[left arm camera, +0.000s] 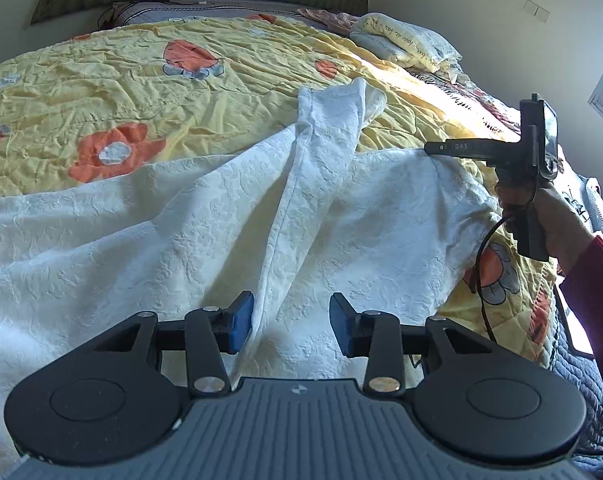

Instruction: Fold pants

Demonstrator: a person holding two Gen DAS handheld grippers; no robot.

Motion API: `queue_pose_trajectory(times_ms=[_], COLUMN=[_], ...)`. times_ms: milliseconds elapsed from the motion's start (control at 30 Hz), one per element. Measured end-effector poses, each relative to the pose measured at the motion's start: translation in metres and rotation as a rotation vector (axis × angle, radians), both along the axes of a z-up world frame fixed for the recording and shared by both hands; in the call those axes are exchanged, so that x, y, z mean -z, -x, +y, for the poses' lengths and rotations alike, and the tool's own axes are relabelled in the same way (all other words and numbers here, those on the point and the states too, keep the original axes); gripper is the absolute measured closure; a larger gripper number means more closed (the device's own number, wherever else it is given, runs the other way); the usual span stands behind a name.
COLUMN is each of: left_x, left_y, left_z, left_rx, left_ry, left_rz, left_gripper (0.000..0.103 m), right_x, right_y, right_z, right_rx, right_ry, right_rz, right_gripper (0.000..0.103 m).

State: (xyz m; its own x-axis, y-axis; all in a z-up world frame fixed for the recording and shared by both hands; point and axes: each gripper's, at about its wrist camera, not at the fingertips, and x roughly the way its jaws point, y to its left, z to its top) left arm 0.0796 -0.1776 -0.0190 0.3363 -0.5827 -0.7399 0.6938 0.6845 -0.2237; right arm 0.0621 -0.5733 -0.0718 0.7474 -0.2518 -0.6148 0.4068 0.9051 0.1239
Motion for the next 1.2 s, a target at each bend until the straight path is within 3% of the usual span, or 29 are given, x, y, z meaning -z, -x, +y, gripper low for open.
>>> queue_pose_trajectory(times_ms=[33, 67, 133, 167, 233, 300, 333, 433, 500, 567, 667, 767, 833, 867, 933, 1067, 1200], left_x=[0.001, 0.001, 0.003, 0.004, 0.008, 0.01, 0.01, 0.013, 0.014, 0.015, 0.016, 0.016, 0.017, 0.017, 0.018, 0.019, 0.02], left_y=[0.0, 0.0, -0.001, -0.002, -0.003, -0.002, -0.001, 0.001, 0.002, 0.003, 0.004, 0.004, 0.003, 0.003, 0.003, 0.009, 0.013], left_z=[0.0, -0.001, -0.001, -0.002, -0.004, -0.006, -0.006, -0.004, -0.004, -0.004, -0.005, -0.005, -0.005, -0.005, -0.005, -0.012, -0.02], left_rx=[-0.004, -0.009, -0.016, -0.017, -0.025, -0.038, -0.044, -0.063, -0.066, -0.068, -0.072, -0.073, -0.076, -0.074, -0.07, -0.055, -0.053], left_ry=[0.001, -0.002, -0.004, -0.006, -0.011, -0.017, -0.014, -0.006, -0.004, -0.004, 0.0, 0.003, -0.001, -0.002, 0.0, -0.033, -0.062], left_rz=[-0.007, -0.016, -0.026, -0.024, -0.026, -0.046, -0.05, -0.054, -0.06, -0.066, -0.074, -0.078, -0.09, -0.092, -0.092, -0.142, -0.181], left_gripper=[0.058, 0.058, 0.058, 0.058, 0.068, 0.073, 0.075, 0.079, 0.079, 0.079, 0.079, 0.079, 0.095, 0.095, 0.095, 0.095, 0.094], right_x=[0.0, -0.004, -0.021, -0.031, -0.048, -0.058, -0.06, -0.057, -0.05, -0.036, -0.016, -0.019, -0.025, -0.029, -0.035, -0.031, -0.004], right_y=[-0.001, 0.003, 0.014, 0.017, 0.013, -0.006, -0.019, -0.064, -0.098, -0.135, -0.155, -0.134, -0.114, -0.101, -0.071, -0.017, 0.005], right_z=[0.001, 0.004, 0.02, 0.031, 0.063, 0.102, 0.123, 0.17, 0.176, 0.163, 0.142, 0.124, 0.114, 0.109, 0.093, 0.057, 0.02], right_rx=[0.029, 0.104, 0.237, 0.209, 0.015, -0.158, -0.218, -0.283, -0.255, -0.203, -0.147, -0.11, -0.066, -0.041, 0.002, 0.068, 0.106], right_ry=[0.025, 0.069, 0.169, 0.174, 0.136, 0.166, 0.209, 0.371, 0.377, 0.28, 0.186, 0.115, 0.096, 0.091, 0.039, -0.164, -0.476], right_rz=[0.012, 0.004, -0.048, -0.098, -0.15, -0.126, -0.111, -0.054, -0.005, 0.095, 0.149, 0.069, 0.013, -0.014, -0.067, -0.141, -0.216], right_gripper=[0.082, 0.069, 0.063, 0.063, 0.061, 0.047, 0.045, 0.042, 0.042, 0.038, 0.04, 0.083, 0.09, 0.094, 0.094, 0.094, 0.093])
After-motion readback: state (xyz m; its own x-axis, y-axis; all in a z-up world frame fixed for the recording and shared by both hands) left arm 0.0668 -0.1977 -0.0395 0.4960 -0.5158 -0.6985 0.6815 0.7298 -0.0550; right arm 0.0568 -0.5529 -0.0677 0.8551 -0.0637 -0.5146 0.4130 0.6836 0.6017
